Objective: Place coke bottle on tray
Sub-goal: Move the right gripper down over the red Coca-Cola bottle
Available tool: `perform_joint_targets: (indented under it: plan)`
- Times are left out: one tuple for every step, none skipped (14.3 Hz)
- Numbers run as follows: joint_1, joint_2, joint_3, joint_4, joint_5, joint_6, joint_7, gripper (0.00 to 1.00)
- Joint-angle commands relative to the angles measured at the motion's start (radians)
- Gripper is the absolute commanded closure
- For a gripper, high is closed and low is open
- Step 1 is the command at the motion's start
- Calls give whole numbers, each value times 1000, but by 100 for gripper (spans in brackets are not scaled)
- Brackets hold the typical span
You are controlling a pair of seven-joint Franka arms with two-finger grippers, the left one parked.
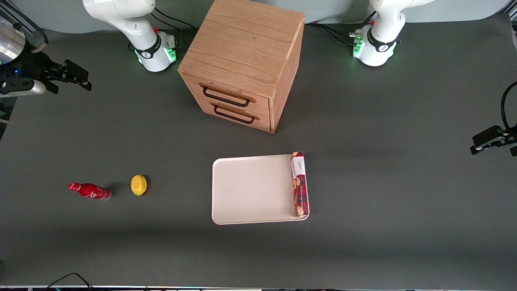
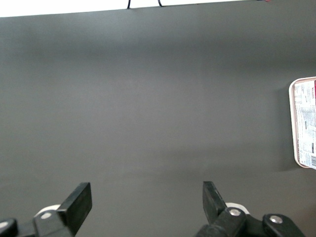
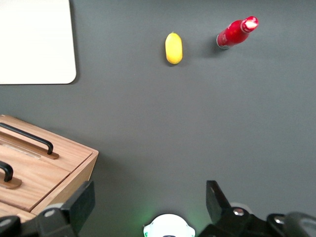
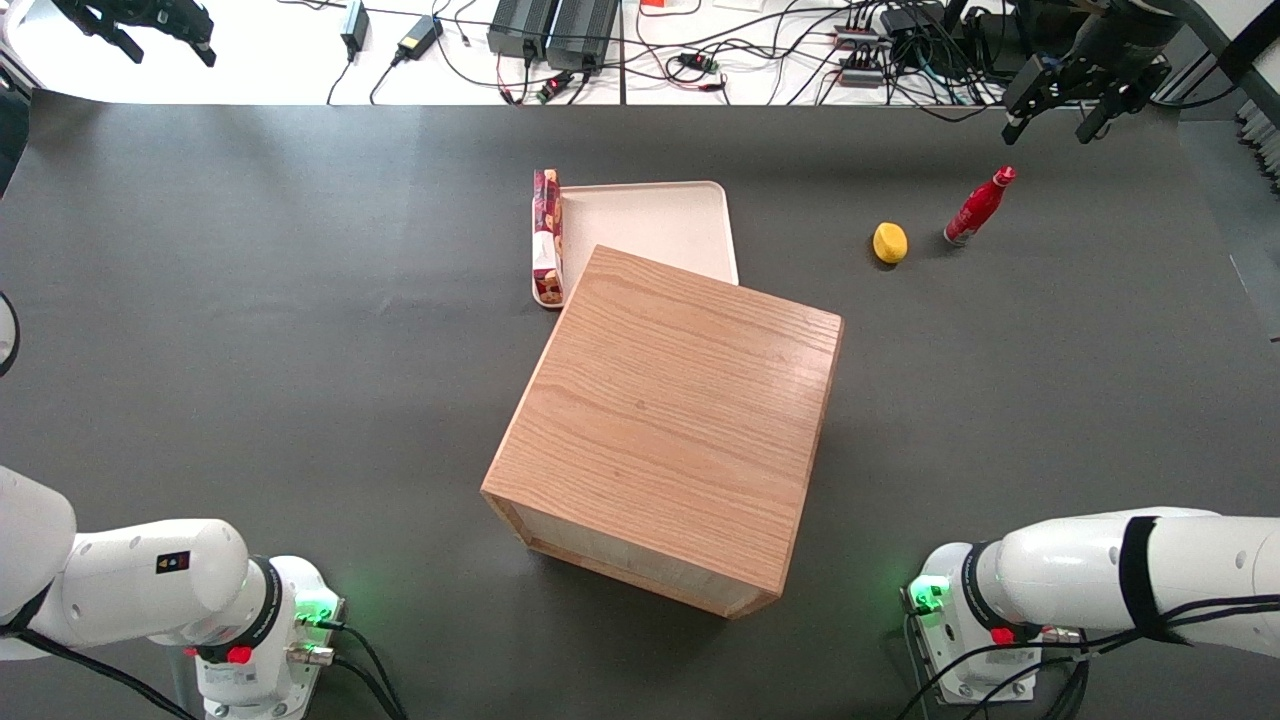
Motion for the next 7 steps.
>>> perform_joint_targets:
  plan:
    - [0, 11, -12, 26, -23, -18, 22, 0]
    - [0, 16, -13, 43, -23, -18, 19, 0]
    - [-1, 23, -19, 49, -23, -18, 13, 0]
    - [-1, 36, -27, 61, -26, -15, 5, 0]
    - [-1, 57, -30, 86, -45, -16, -4, 0]
    - [-3, 71, -56, 97, -52, -15, -62, 0]
    - [0, 91, -100, 107, -52, -9, -155, 0]
